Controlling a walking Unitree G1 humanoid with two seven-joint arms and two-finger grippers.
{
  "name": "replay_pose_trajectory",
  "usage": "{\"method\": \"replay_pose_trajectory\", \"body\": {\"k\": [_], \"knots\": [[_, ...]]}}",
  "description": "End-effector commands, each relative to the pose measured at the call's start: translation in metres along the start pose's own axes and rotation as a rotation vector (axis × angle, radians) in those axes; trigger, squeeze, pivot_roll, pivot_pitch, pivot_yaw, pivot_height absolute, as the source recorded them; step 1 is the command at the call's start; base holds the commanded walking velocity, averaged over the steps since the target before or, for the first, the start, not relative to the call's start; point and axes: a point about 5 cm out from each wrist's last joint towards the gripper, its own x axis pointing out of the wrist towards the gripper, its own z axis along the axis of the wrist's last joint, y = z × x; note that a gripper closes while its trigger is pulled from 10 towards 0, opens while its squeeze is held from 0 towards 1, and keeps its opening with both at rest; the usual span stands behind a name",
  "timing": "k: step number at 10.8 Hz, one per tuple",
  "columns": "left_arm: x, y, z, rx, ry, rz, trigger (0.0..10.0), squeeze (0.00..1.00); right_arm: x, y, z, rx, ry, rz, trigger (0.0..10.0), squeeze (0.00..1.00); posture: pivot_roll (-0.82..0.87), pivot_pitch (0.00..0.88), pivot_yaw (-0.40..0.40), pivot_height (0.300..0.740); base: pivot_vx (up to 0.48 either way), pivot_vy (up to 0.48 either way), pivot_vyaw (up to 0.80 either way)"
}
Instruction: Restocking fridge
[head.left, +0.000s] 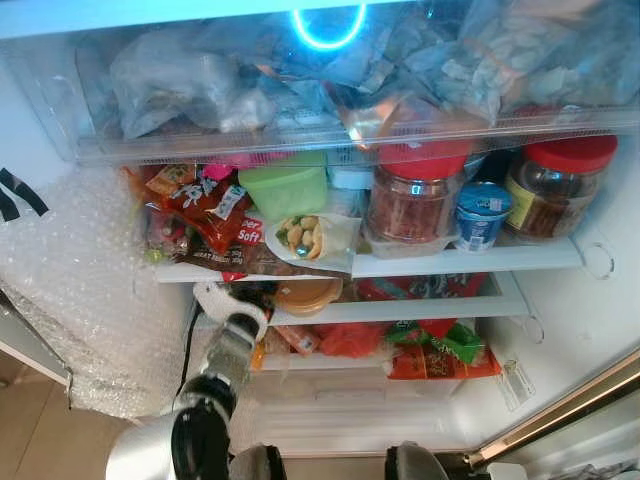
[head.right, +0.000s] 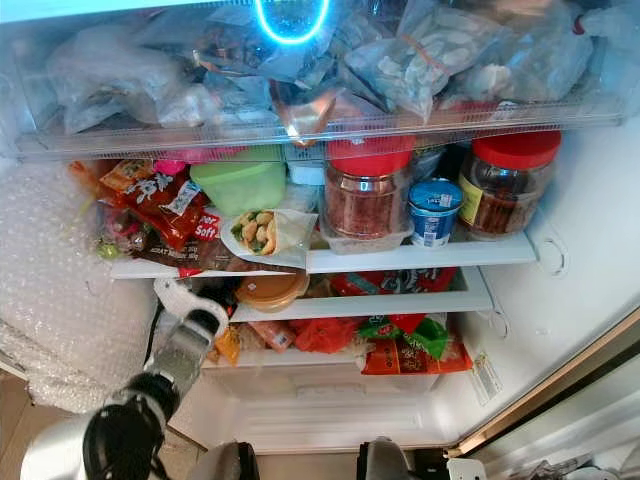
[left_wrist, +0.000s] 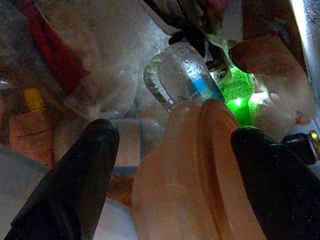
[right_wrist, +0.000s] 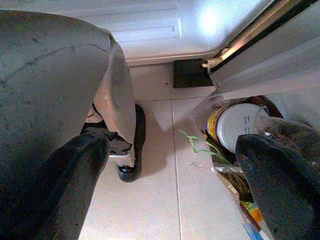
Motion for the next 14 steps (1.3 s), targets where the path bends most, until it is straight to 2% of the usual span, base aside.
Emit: {"method": "replay_pose_trajectory", "body": {"k": [1,3,4,7,11,14], "knots": [[-0.006,0.01,0.004,0.029,0.005,-0.009,10.0,0.0,0.001,0.006,0.0,0.006,-0.004,0.017,10.0,0.0,-0.18,0.037,0.086,0.652,0.0,0.0,0.0],[-0.011,0.014,0.002,0.041,0.028,-0.044,10.0,0.0,0.001,0.007,0.001,0.003,-0.005,0.019,10.0,0.0,-0.18,0.026,0.09,0.652,0.0,0.0,0.0],[-0.013,0.01,-0.002,0.063,0.068,-0.121,10.0,0.0,0.001,0.006,0.001,0.003,-0.006,0.018,10.0,0.0,-0.18,0.023,0.09,0.652,0.0,0.0,0.0],[-0.019,0.005,-0.007,0.077,0.128,-0.214,10.0,0.0,0.001,0.007,0.001,0.005,-0.008,0.015,10.0,0.0,-0.18,0.017,0.097,0.652,0.0,0.0,0.0],[-0.03,0.009,-0.012,0.035,0.197,-0.233,10.0,0.0,0.002,0.008,0.003,0.009,-0.014,0.015,10.0,0.0,-0.18,0.019,0.103,0.652,0.0,0.0,0.0],[-0.026,-0.001,-0.016,0.0,0.221,-0.262,10.0,0.0,0.002,0.007,0.004,0.007,-0.015,0.014,10.0,0.0,-0.18,0.02,0.099,0.652,0.0,0.0,0.0]]}}
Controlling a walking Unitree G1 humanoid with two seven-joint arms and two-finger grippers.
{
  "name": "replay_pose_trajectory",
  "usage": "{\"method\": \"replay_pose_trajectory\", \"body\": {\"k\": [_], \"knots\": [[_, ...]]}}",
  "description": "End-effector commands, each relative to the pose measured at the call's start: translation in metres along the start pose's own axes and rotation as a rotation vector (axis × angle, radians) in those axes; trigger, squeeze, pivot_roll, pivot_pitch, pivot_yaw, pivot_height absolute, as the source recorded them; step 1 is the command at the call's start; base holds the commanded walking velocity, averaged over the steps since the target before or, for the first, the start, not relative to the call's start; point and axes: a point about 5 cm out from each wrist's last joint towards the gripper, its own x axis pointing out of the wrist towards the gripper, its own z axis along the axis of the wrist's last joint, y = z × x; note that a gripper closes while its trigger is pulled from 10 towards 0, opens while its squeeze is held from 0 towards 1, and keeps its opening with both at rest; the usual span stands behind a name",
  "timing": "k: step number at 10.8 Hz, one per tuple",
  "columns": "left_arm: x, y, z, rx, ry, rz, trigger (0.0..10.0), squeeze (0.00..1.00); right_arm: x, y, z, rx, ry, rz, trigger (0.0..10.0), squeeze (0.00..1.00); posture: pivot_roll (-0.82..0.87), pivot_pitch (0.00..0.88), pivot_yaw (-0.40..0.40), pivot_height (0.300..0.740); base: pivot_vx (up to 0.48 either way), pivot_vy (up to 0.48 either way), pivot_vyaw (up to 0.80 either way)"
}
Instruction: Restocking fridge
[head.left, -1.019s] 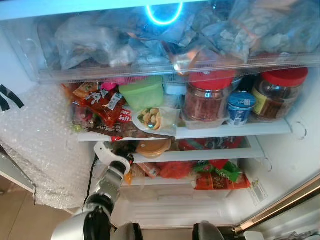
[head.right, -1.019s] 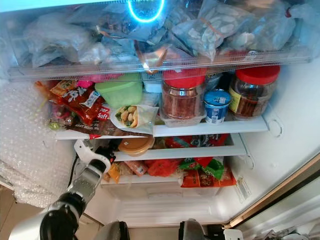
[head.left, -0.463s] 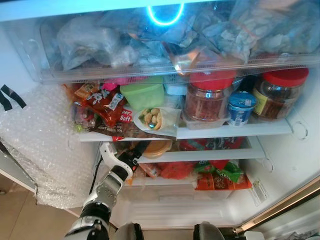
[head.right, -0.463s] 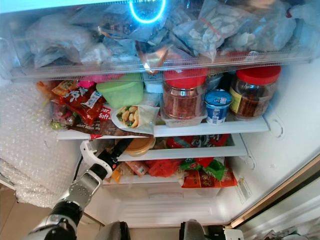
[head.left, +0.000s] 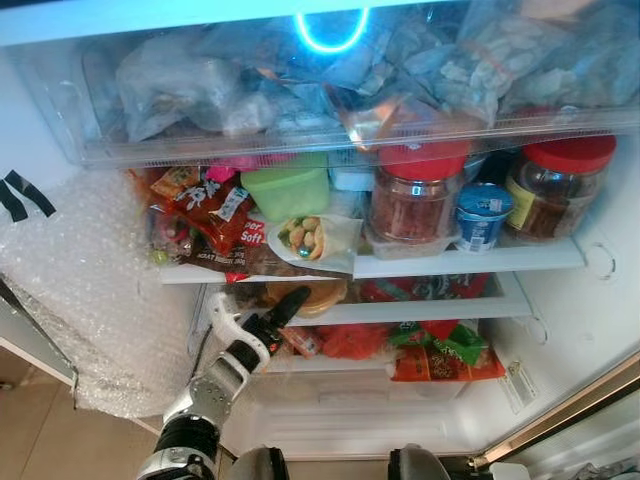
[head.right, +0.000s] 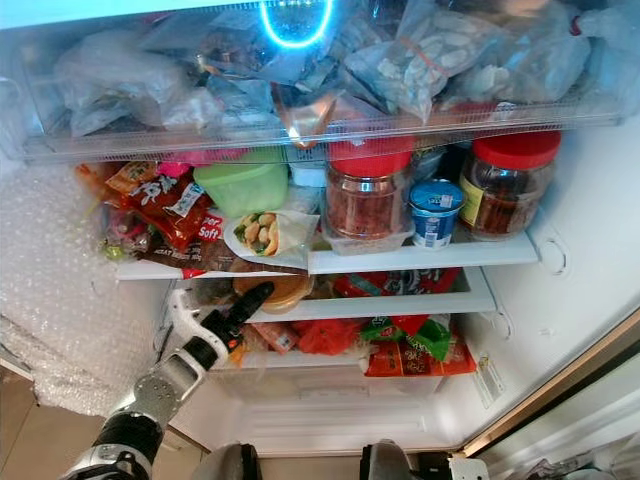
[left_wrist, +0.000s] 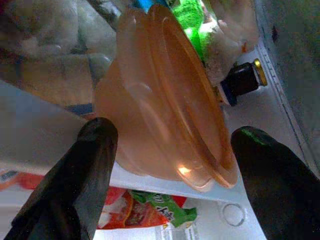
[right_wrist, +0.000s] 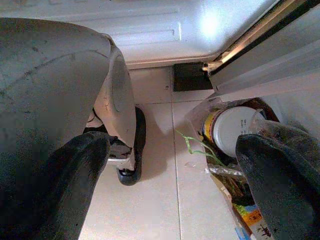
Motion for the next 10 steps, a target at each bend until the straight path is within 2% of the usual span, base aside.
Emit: {"method": "replay_pose_trajectory", "body": {"k": [1,5,7,9,10], "knots": [[0.006,-0.005,0.003,-0.003,-0.003,-0.015,10.0,0.0,0.002,0.008,0.003,0.007,-0.014,0.021,10.0,0.0,-0.19,0.021,0.097,0.652,0.0,0.0,0.0],[0.025,-0.018,0.005,-0.002,0.004,-0.038,10.0,0.0,0.001,0.007,0.001,0.009,-0.009,0.016,10.0,0.0,-0.2,0.03,0.088,0.652,0.0,0.0,0.0],[0.031,-0.021,0.004,-0.008,0.003,-0.032,10.0,0.0,0.001,0.006,0.001,0.006,-0.008,0.016,10.0,0.0,-0.2,0.027,0.085,0.652,0.0,0.0,0.0],[0.019,-0.012,0.005,0.023,0.012,-0.045,10.0,0.0,0.001,0.006,0.002,0.004,-0.008,0.017,10.0,0.0,-0.19,0.026,0.083,0.652,0.0,0.0,0.0],[0.009,-0.01,0.006,0.103,0.037,-0.091,10.0,0.0,0.001,0.006,0.002,0.003,-0.009,0.017,10.0,0.0,-0.18,0.02,0.082,0.652,0.0,0.0,0.0]]}}
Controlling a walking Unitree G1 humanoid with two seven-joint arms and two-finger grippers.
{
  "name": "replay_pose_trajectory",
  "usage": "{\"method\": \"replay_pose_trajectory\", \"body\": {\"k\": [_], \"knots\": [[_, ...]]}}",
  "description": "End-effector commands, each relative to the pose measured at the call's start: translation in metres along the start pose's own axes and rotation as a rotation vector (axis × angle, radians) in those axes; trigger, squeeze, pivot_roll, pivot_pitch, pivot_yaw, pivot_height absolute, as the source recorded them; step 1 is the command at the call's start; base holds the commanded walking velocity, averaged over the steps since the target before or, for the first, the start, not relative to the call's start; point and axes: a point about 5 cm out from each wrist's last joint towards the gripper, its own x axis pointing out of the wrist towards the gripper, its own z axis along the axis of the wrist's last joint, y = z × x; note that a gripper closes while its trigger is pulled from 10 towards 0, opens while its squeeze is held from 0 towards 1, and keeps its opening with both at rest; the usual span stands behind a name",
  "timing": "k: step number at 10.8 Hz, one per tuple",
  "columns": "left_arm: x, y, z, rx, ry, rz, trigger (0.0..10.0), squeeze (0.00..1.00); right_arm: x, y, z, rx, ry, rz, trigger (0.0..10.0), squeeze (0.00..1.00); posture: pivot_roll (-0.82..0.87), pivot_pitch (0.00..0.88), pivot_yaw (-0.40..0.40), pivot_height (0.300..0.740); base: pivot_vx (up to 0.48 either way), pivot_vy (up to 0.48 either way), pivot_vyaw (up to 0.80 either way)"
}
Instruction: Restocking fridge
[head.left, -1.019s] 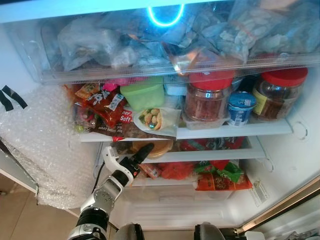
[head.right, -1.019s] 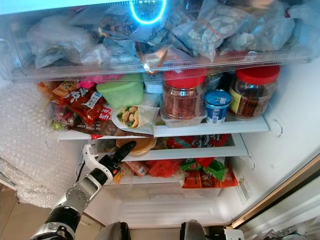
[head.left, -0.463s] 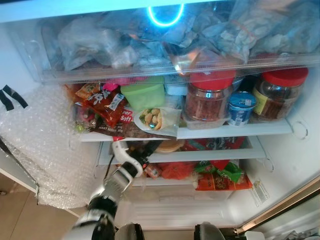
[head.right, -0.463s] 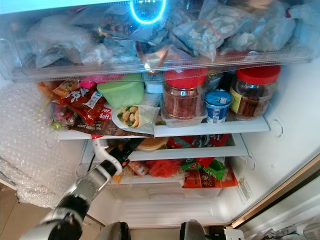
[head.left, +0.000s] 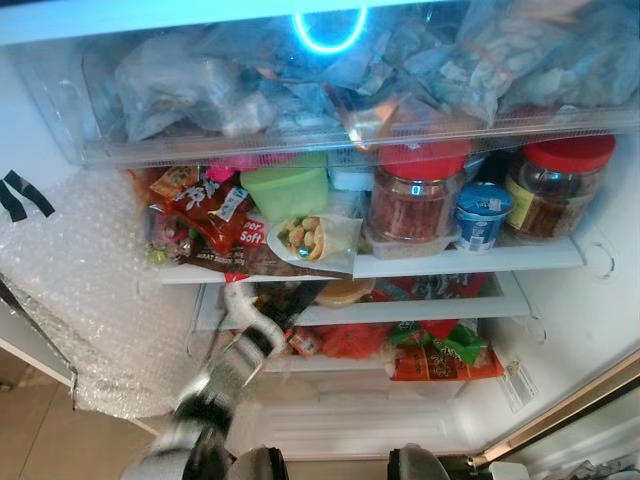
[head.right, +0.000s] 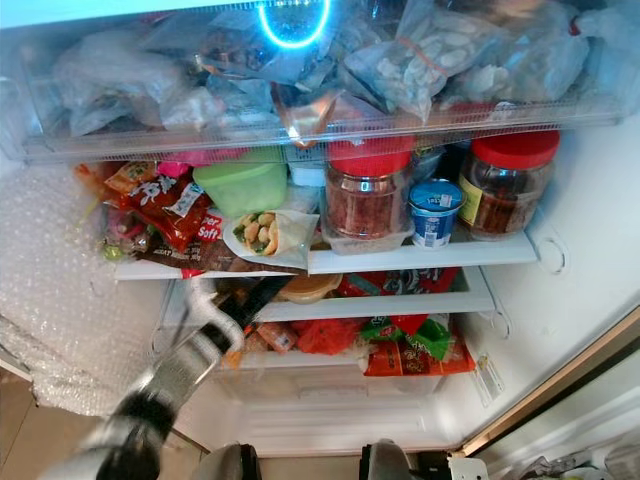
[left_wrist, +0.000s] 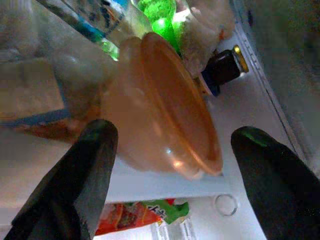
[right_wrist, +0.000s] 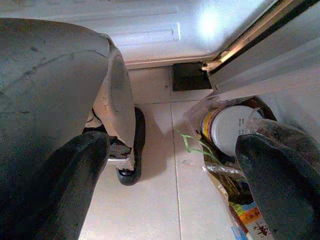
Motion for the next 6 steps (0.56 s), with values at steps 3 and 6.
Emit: {"method": "replay_pose_trajectory", "body": {"k": [3,6], "knots": [[-0.014,-0.003,0.001,0.107,0.04,-0.041,10.0,0.0,0.002,0.007,0.003,0.001,-0.01,0.026,10.0,0.0,-0.17,0.015,0.087,0.652,0.0,0.0,0.0],[-0.03,-0.002,-0.007,0.1,0.036,-0.021,10.0,0.0,0.002,0.008,0.004,0.0,-0.01,0.028,10.0,0.0,-0.17,0.015,0.089,0.652,0.0,0.0,0.0]]}}
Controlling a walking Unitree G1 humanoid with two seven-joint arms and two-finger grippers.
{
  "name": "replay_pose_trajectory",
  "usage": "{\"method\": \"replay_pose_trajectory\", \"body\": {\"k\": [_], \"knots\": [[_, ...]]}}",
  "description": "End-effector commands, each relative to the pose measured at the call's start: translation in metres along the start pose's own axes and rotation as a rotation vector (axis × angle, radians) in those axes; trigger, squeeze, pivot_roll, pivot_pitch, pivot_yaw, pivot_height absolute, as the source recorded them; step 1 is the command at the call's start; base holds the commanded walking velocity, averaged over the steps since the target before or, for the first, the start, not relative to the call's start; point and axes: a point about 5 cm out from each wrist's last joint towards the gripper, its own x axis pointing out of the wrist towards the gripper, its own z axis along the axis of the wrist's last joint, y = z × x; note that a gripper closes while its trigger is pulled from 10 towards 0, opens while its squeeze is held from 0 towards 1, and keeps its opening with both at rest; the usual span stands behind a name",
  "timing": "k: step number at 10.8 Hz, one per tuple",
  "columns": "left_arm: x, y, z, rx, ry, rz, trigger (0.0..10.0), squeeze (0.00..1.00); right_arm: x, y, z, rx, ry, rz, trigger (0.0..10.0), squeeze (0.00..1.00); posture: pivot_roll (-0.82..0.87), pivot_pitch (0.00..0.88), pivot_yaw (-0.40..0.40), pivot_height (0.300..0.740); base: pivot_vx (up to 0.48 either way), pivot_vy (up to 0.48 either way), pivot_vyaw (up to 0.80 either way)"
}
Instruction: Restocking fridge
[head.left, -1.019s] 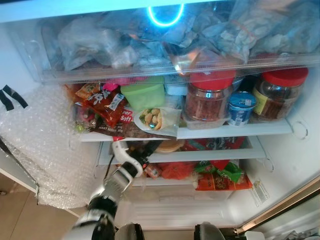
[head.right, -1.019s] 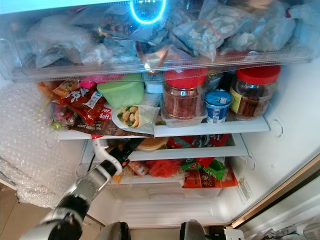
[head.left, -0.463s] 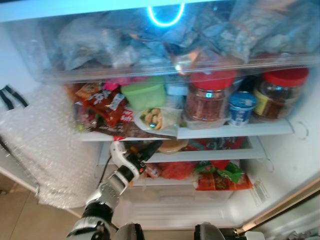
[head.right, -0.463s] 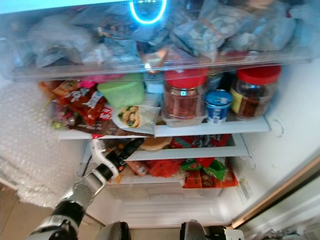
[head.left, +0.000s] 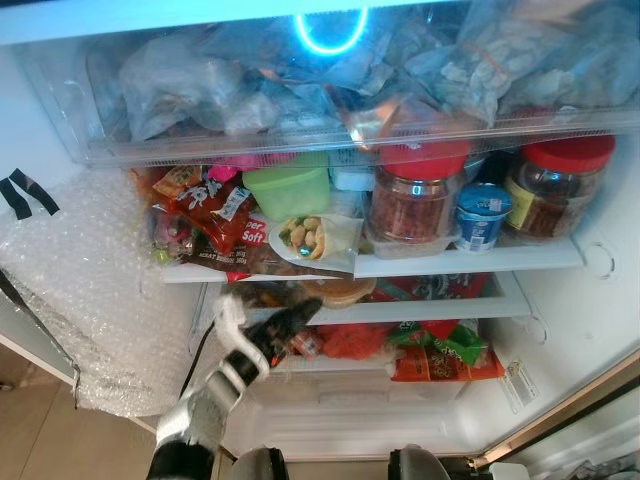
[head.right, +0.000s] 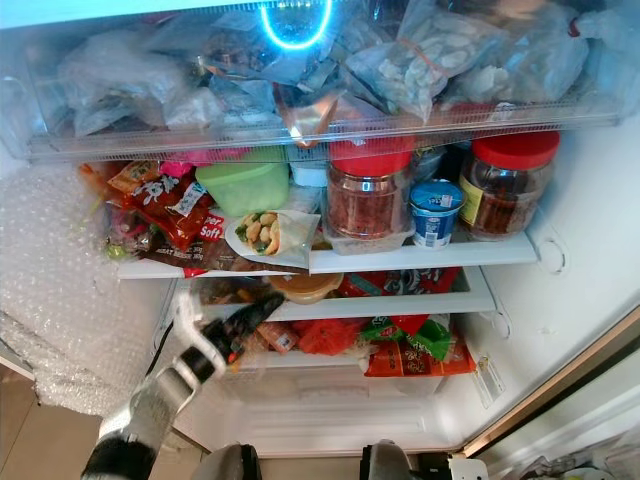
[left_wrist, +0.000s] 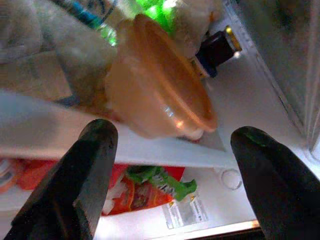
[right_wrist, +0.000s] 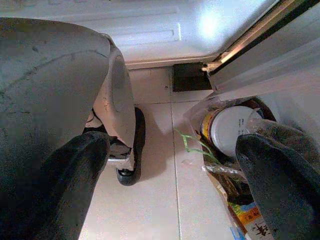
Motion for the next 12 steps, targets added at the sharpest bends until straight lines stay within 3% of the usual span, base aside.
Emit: {"method": "replay_pose_trajectory", "body": {"k": [1,2,3,4,7,10,12], "knots": [[-0.008,-0.001,0.004,0.069,-0.008,0.026,10.0,0.0,0.002,0.008,0.003,0.003,-0.011,0.027,10.0,0.0,-0.17,0.013,0.09,0.652,0.0,0.0,0.0],[-0.014,-0.002,0.004,0.132,-0.004,0.042,10.0,0.0,0.002,0.008,0.003,0.003,-0.01,0.026,10.0,0.0,-0.17,0.009,0.091,0.652,0.0,0.0,0.0],[-0.02,-0.005,0.004,0.38,0.056,0.075,10.0,0.0,0.002,0.008,0.003,0.0,-0.008,0.028,10.0,0.0,-0.16,0.006,0.091,0.652,0.0,0.0,0.0],[-0.019,-0.01,0.004,0.509,0.081,0.072,10.0,0.0,0.002,0.008,0.003,-0.002,-0.008,0.03,10.0,0.0,-0.16,0.0,0.093,0.652,0.0,0.0,0.0],[-0.019,-0.015,0.008,0.794,0.025,0.175,10.0,0.0,0.002,0.009,0.002,0.001,-0.007,0.031,10.0,0.0,-0.17,0.0,0.1,0.652,0.0,0.0,0.0],[-0.013,-0.016,0.008,0.876,0.014,0.196,10.0,0.0,0.002,0.009,0.002,0.005,-0.006,0.03,10.0,0.0,-0.17,0.0,0.099,0.652,0.0,0.0,0.0],[-0.013,-0.014,0.003,0.88,0.016,0.211,10.0,0.0,0.002,0.01,0.002,0.008,-0.007,0.029,10.0,0.0,-0.17,0.003,0.099,0.652,-0.272,0.0,0.0]]}}
